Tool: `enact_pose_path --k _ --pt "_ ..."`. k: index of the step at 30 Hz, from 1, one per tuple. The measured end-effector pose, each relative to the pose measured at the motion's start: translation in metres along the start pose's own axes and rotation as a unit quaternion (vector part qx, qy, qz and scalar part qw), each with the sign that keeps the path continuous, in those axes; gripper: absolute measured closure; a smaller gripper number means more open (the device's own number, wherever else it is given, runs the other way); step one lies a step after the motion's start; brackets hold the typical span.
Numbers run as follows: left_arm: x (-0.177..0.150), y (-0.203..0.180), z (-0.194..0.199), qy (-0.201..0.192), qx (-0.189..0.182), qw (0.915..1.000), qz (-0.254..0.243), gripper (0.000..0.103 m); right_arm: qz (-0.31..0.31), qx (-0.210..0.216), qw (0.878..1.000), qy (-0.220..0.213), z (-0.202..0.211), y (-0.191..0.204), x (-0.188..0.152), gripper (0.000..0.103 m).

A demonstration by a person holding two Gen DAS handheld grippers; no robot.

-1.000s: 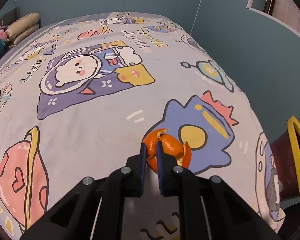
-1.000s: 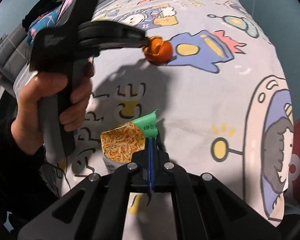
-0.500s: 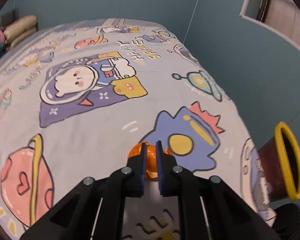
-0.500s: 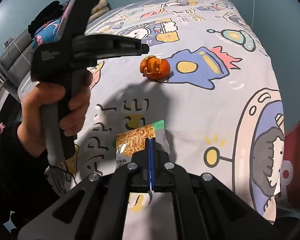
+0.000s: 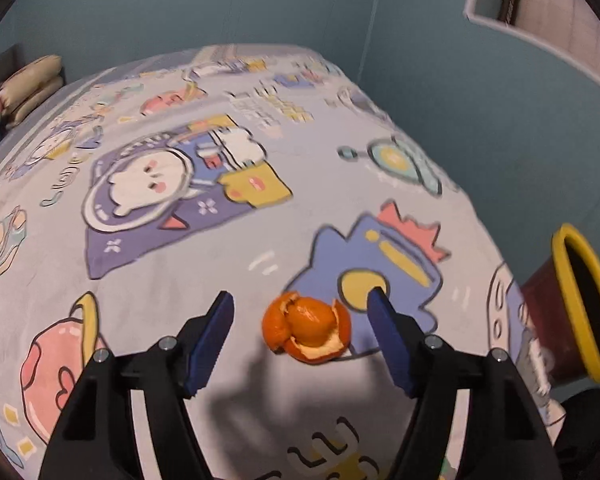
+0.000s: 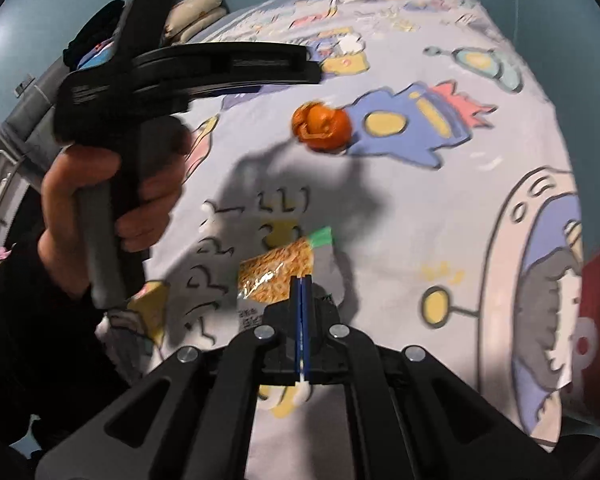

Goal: Collect trash
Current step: 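Grasp the orange peel with the left tool while the right tool grasps the snack wrapper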

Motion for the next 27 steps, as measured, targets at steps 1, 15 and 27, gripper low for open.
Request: enact_pose_path --k 1,15,27 --pt "-0.002 -0.002 -0.006 0.006 0.012 0.9998 -0.011 0.037 0.006 -0.006 1.0 -0.002 0.0 0.001 0.0 0.09" --pt "-0.016 -0.008 -0.048 0.031 0.021 0.9992 -0.017 0.067 0.081 -0.066 0.994 -0.008 -0.015 0.017 -0.008 0.076" --pt "0.005 -0.014 0.007 -0.012 0.029 0.9993 -0.019 0.08 0.031 -0.026 0.999 -0.022 0.006 0.009 0.003 0.099"
Point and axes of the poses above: each gripper's, at about its wrist camera, not at the fingertips, and z roughly against the way its jaws point, y to its left, x to its top, the point moved 4 cm from there along -z, roughly the way its jaws point, and after that the axes turned 7 degrees about -y, right-handed, at the moved point
